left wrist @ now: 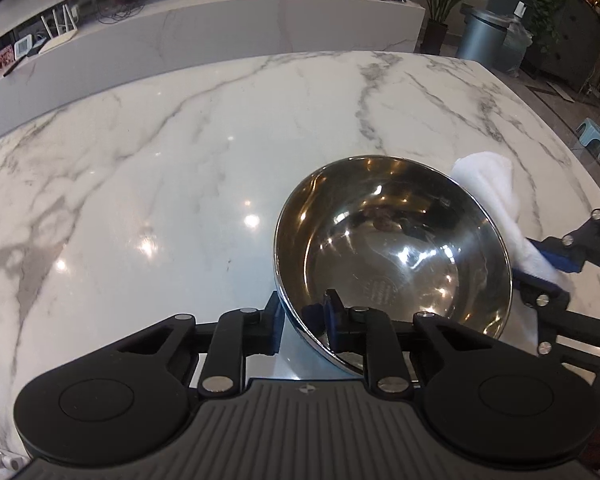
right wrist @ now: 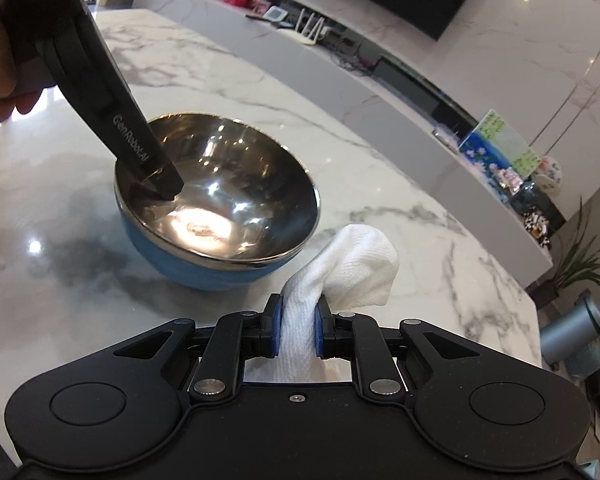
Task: Clean bowl
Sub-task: 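Continue rubbing the towel against the bowl's blue shell with the right gripper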
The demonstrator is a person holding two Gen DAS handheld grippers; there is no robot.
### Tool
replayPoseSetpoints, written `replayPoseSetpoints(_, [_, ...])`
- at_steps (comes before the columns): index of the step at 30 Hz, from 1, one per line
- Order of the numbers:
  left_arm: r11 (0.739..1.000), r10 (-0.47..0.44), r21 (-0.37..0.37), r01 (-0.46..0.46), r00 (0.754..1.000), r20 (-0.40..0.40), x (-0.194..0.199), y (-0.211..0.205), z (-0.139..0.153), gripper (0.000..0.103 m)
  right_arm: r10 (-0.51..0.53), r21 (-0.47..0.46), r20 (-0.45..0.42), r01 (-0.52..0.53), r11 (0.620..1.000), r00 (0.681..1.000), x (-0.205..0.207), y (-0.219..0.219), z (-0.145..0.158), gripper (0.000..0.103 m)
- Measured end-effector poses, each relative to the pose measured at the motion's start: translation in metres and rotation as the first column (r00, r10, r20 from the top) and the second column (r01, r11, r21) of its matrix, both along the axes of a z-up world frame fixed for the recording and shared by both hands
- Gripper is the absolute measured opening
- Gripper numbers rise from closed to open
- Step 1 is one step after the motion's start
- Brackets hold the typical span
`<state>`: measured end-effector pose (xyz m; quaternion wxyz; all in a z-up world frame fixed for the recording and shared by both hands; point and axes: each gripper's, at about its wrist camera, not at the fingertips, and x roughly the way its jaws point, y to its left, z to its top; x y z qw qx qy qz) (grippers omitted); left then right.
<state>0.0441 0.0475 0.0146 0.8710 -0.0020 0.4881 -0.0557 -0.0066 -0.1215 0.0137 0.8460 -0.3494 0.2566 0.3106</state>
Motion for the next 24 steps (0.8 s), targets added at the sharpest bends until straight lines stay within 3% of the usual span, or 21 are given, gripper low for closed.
replayPoseSetpoints(18, [1.000, 0.029, -0.008, -0.029, 1.000, -0.012, 0.002, 0.000, -0.001, 0.020, 0.083, -0.055, -0.107, -0.089, 0.994, 0.991, -0.009, 0.017, -0.017, 0.014])
replayPoseSetpoints(21, [0.997, 0.059, -0.045, -0.061, 0.997, -0.045, 0.002, 0.004, -0.002, 0.029, 0.088, -0.057, -0.115, -0.095, 0.994, 0.989, -0.012, 0.017, -0.017, 0.014])
replayPoseSetpoints(23, [0.992, 0.086, -0.085, -0.093, 0.993, -0.086, 0.001, 0.008, -0.005, 0.042, 0.086, -0.055, -0.119, -0.093, 0.994, 0.989, -0.011, 0.016, -0.017, 0.014])
replayPoseSetpoints(24, [0.990, 0.091, -0.096, -0.100, 0.991, -0.098, 0.000, 0.010, -0.006, 0.043, 0.085, -0.053, -0.122, -0.092, 0.994, 0.989, -0.011, 0.016, -0.016, 0.014])
